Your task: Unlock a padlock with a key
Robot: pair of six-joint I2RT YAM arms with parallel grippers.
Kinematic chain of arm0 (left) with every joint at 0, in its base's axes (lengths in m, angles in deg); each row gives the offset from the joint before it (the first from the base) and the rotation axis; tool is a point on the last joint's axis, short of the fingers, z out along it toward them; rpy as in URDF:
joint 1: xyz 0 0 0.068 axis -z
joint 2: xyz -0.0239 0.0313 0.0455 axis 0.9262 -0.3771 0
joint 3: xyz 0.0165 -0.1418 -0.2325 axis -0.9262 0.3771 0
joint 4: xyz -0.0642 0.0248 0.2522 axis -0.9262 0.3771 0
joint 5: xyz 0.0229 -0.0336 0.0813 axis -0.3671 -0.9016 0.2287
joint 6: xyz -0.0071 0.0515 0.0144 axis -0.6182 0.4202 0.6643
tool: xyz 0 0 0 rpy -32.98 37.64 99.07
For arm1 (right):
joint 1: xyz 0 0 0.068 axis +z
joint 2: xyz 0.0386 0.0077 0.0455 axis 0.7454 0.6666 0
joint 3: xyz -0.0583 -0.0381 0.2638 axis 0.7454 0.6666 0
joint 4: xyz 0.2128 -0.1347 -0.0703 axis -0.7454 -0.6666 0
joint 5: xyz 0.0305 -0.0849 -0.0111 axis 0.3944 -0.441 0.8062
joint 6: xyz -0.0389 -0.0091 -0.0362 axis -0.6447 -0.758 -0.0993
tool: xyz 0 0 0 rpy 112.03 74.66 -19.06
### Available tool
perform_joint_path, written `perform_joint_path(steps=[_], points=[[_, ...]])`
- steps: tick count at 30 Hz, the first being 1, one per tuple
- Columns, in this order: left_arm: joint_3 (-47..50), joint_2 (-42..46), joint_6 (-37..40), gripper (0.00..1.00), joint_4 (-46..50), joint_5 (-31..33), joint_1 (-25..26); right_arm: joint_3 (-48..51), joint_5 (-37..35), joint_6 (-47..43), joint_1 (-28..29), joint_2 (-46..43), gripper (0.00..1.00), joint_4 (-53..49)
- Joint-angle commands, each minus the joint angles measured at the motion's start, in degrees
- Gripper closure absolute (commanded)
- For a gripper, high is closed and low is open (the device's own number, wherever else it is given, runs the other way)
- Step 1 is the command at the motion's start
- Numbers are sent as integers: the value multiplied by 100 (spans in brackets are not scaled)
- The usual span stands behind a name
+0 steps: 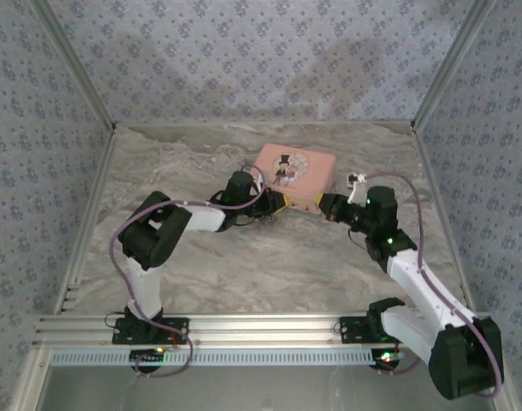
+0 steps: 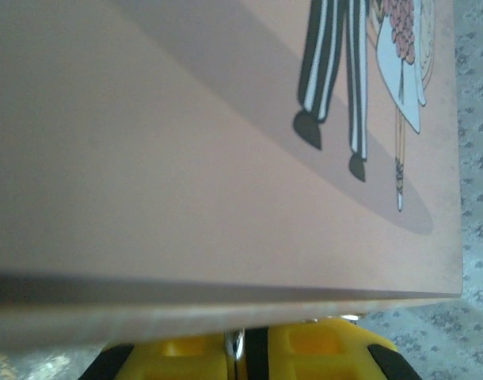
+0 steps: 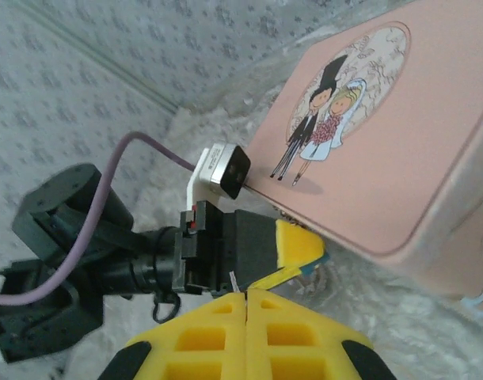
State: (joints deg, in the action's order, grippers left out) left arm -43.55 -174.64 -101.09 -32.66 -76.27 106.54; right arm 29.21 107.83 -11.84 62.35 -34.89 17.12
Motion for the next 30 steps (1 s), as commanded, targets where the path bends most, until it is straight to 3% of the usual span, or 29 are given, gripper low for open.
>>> perform_joint_path(steps=[1,7,14,30], points=[[149,-41,-1039,99,-164,37,111,674,-464,1033,139,-275,100,1039],[133,-60,-1287,99,-460,224,175,1598,-1334,1755,632,-238,100,2126],[169,-140,-1506,99,-833,166,184,1924,-1921,2437,792,391,100,2982],[317,-221,-1659,99,-1454,24,186,1709,-1665,3377,1019,2804,100,5567]])
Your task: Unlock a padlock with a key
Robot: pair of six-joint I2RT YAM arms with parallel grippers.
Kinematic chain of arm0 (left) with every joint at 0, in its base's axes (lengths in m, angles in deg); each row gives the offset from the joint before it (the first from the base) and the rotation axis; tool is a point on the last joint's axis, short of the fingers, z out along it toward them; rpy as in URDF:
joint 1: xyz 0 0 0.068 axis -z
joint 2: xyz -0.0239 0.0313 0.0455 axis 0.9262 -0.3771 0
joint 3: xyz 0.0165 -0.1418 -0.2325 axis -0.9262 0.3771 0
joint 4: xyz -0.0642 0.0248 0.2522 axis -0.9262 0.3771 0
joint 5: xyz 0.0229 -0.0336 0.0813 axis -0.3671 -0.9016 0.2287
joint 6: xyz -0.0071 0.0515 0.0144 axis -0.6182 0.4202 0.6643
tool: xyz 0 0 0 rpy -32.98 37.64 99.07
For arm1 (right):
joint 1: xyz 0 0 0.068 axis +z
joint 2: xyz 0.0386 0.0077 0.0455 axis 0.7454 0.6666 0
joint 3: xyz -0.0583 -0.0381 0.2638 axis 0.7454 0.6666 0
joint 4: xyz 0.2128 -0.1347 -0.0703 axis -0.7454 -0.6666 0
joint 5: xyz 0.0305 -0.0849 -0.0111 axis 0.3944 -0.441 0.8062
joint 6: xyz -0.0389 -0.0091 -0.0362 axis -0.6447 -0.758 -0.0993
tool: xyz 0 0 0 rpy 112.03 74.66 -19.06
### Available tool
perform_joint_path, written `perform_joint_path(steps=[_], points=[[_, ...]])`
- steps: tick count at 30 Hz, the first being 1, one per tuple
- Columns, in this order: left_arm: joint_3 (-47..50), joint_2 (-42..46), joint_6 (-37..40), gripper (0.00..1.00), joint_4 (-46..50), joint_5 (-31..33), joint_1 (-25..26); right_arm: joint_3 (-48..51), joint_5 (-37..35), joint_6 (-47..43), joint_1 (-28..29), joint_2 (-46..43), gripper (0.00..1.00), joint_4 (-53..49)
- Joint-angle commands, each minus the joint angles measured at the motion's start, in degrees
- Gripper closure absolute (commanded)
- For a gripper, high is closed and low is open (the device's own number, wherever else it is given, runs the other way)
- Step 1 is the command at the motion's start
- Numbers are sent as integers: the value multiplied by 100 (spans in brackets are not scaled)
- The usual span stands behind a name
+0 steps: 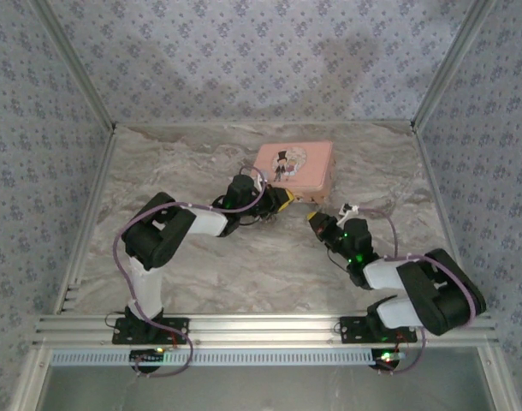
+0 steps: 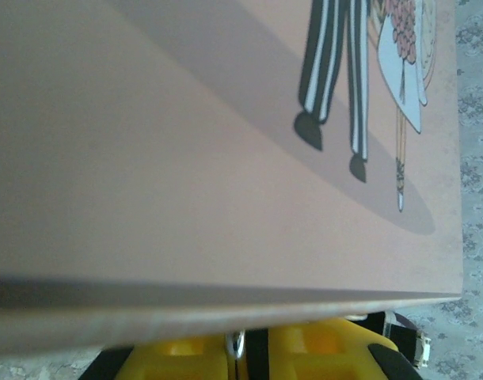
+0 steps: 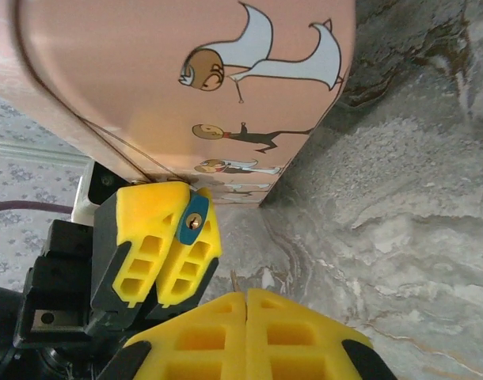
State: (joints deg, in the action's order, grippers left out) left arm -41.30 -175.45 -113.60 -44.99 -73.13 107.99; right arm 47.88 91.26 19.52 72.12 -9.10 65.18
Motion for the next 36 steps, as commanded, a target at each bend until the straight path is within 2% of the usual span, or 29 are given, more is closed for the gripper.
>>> perform_joint_path(steps=[1,11,36], points=[[99,-140,-408,99,-246,-302,45,-173,-6,306,37,361,100,940],[178,-158,-449,99,-487,-372,37,-347,86,626,157,1330,100,2074],[213,-307,-606,99,-862,-478,36,-501,86,586,127,1542,100,2104]])
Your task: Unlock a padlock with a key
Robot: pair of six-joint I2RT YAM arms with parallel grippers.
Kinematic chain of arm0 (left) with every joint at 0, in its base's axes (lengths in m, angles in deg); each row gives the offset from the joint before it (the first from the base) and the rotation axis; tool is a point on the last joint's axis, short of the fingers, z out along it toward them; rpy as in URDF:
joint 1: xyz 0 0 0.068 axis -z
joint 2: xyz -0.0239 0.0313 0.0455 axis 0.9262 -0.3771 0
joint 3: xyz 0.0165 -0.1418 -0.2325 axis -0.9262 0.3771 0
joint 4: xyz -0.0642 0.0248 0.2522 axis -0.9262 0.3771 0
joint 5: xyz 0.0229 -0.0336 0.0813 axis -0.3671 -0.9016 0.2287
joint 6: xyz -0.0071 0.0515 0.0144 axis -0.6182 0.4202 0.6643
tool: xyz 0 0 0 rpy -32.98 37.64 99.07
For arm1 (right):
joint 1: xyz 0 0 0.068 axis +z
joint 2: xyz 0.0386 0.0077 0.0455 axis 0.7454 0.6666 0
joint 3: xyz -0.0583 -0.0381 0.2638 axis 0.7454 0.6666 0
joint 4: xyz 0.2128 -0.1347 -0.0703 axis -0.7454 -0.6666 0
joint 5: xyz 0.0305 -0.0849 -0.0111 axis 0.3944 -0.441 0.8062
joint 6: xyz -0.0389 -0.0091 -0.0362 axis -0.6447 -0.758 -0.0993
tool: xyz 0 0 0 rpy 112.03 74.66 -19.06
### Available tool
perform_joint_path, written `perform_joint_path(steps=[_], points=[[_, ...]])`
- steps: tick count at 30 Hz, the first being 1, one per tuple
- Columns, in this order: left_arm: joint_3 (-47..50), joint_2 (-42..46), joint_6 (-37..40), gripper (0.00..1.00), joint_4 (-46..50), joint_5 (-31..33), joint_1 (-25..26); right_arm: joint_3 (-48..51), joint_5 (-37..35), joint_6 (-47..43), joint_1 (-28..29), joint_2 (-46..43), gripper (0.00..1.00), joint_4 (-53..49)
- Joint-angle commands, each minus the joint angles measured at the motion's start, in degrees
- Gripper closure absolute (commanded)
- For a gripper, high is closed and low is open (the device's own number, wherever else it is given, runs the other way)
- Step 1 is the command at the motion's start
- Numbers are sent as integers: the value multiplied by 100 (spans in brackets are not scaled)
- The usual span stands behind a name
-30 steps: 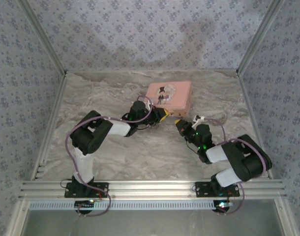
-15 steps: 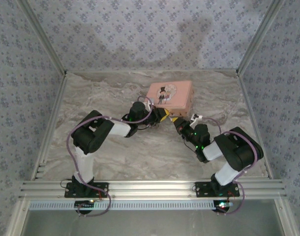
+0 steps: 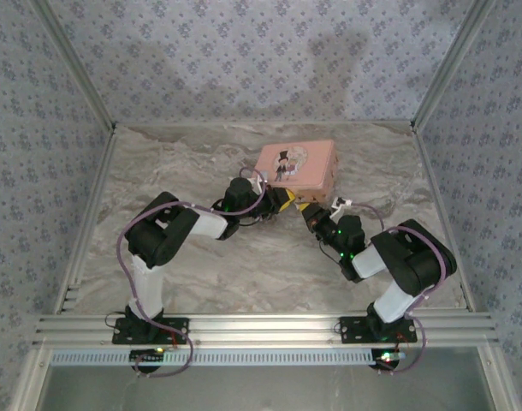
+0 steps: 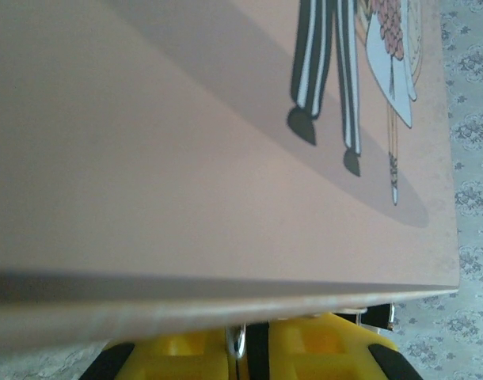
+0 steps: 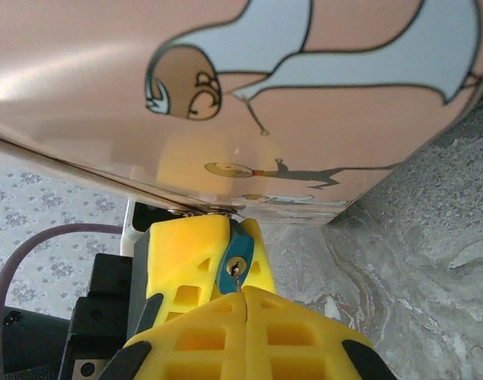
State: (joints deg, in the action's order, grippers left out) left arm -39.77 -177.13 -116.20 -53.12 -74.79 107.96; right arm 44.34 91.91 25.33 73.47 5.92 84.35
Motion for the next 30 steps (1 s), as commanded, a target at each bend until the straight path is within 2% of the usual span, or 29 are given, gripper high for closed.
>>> perform_joint_path(steps=[1,11,30], points=[[66,-137,-344,99,-49,-308,35,-141,21,-2,-6,27,100,187],[64,-173,-357,100,-209,-404,47,-244,77,87,-17,83,100,185],[68,-270,-489,100,-646,-417,73,-340,-66,1257,20,343,100,183]])
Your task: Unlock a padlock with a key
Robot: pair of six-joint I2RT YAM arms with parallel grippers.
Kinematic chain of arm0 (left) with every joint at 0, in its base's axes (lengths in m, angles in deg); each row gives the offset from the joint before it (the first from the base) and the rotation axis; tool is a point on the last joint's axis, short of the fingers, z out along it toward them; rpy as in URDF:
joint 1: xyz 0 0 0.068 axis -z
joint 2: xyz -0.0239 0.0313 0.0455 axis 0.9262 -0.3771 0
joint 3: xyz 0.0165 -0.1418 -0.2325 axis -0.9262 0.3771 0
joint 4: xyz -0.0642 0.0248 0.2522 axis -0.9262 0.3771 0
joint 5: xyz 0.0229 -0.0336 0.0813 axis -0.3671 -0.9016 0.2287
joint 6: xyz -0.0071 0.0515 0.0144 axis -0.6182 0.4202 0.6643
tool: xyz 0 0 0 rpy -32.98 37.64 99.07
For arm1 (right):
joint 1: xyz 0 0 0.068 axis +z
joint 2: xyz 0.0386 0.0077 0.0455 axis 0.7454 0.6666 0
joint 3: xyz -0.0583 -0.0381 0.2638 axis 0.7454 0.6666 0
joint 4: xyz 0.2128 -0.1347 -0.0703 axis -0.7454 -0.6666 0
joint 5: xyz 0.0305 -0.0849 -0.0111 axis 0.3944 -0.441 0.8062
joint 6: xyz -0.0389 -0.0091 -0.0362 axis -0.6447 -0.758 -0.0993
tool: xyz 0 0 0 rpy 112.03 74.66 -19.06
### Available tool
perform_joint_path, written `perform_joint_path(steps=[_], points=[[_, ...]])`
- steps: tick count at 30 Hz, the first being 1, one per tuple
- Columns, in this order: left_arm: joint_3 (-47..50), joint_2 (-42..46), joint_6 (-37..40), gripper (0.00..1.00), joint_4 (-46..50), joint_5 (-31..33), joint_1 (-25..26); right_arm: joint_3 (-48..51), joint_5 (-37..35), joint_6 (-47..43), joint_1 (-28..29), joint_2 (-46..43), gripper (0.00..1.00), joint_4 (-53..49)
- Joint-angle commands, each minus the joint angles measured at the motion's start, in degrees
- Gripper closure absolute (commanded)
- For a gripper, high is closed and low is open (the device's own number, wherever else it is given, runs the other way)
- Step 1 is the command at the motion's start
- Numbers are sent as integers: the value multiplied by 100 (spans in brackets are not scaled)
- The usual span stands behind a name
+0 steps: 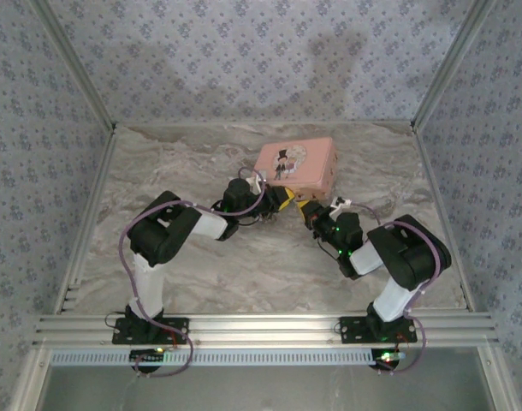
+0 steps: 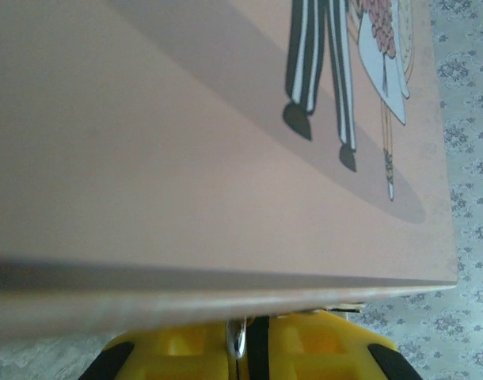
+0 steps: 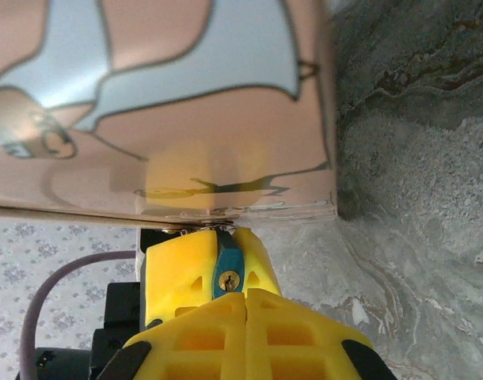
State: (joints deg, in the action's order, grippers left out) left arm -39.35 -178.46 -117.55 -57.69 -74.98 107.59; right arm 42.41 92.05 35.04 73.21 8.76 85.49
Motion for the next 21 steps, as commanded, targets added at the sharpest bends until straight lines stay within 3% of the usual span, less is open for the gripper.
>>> perform_joint_path(steps=[1,21], points=[[27,-138,-345,100,-191,-413,116,-153,-110,327,41,33,100,71],[10,-180,-342,100,-416,-806,184,-504,207,1335,-45,307,100,-168]])
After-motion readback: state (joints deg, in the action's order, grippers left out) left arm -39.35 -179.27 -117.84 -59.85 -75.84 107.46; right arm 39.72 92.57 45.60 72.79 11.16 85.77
